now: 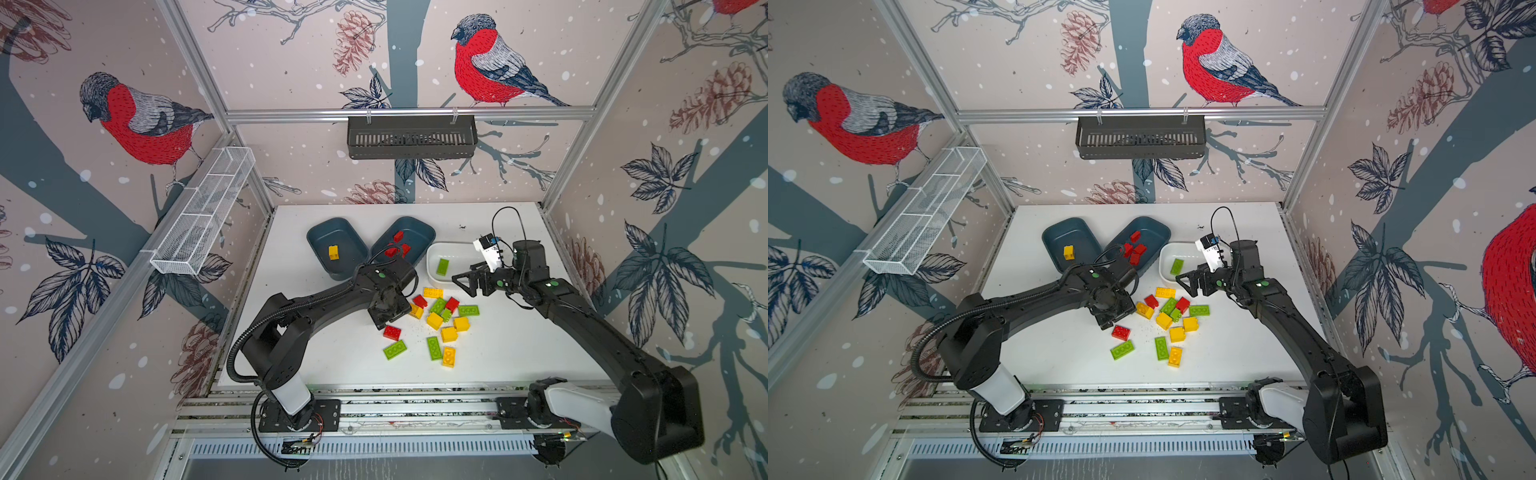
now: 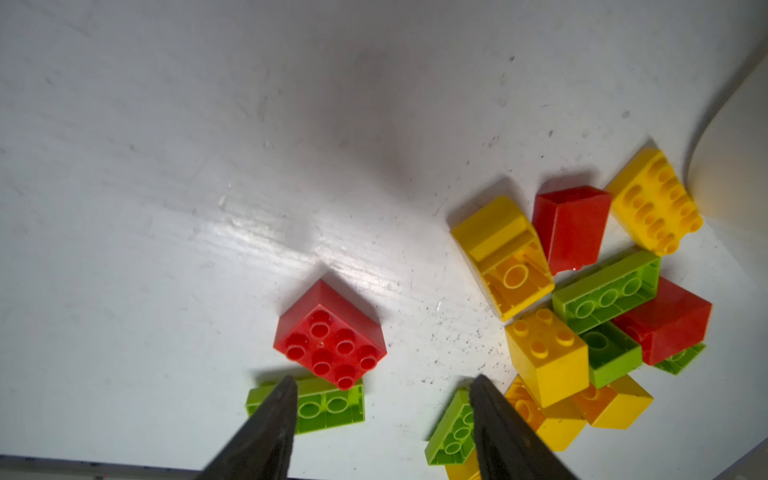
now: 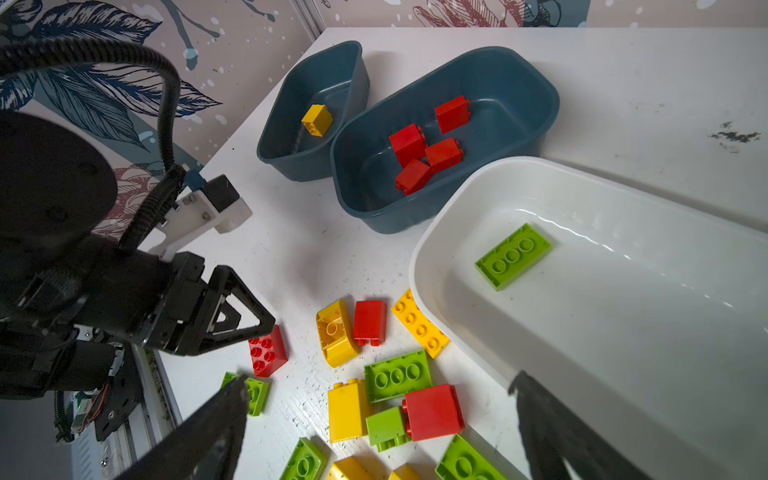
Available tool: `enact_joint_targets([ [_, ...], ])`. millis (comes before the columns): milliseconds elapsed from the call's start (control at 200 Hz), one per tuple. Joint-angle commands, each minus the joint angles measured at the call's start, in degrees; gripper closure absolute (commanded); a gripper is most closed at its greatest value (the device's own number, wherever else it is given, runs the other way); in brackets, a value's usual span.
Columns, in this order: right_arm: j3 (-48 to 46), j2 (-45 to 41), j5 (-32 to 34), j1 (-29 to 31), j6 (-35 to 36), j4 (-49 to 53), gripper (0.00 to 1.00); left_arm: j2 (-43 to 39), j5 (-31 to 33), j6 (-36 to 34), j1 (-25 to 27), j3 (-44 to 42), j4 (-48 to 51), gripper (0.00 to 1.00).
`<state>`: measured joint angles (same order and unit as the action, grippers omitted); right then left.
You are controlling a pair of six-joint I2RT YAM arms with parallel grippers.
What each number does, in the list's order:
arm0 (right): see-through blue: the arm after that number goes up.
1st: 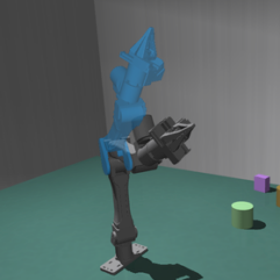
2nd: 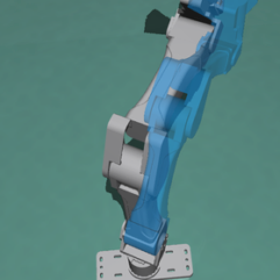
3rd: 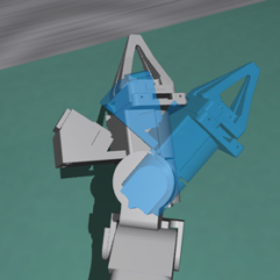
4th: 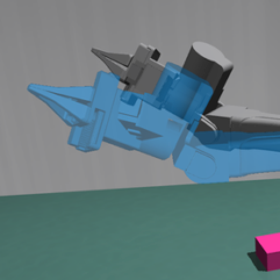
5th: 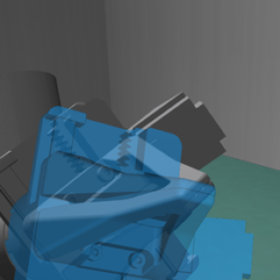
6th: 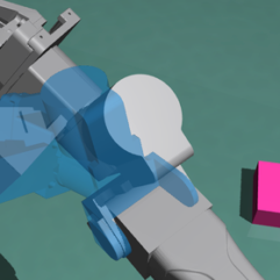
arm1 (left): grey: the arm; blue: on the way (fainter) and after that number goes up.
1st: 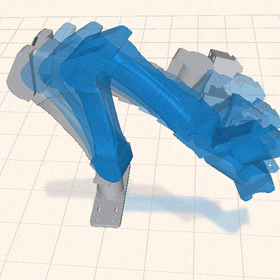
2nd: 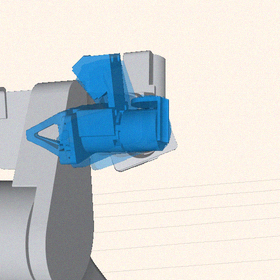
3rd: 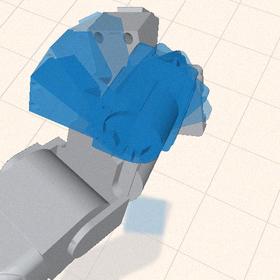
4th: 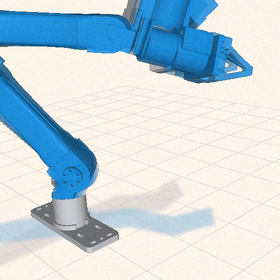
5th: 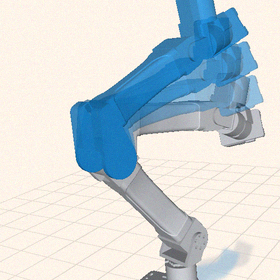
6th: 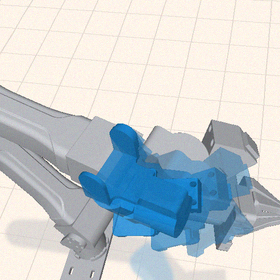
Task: Sort the legos into containers by color
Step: 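Grasp a red brick with the left gripper and lift it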
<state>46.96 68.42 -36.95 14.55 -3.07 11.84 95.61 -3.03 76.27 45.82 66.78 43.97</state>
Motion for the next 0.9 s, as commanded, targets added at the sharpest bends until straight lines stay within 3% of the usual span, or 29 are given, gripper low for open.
enact_joint_targets([
  [0, 1.33, 1.07, -1.81, 0.28, -1.19, -2.62, 0.01, -0.83, 2.91, 11.95, 0.87, -1.89, -0.44, 0.34],
  [215, 1.19, 1.45, -1.99, 1.17, -1.68, -4.28, 0.01, -0.78, 3.64, 20.52, 1.72, -7.13, -4.67, 0.35],
  [445, 0.15, 1.14, -1.72, 2.67, -1.59, -4.05, 0.01, 1.68, 3.17, 21.63, 2.32, -7.37, -6.97, 0.39],
  [720, -1.22, 0.05, -1.37, 2.78, -0.98, -2.96, 0.01, 4.43, 1.73, 22.43, 3.18, -8.51, -10.19, 0.54],
  [896, -1.42, -0.93, -0.61, 2.63, -0.23, -1.22, 0.01, 4.74, 1.60, 22.09, 3.31, -8.43, -9.62, 0.72],
])
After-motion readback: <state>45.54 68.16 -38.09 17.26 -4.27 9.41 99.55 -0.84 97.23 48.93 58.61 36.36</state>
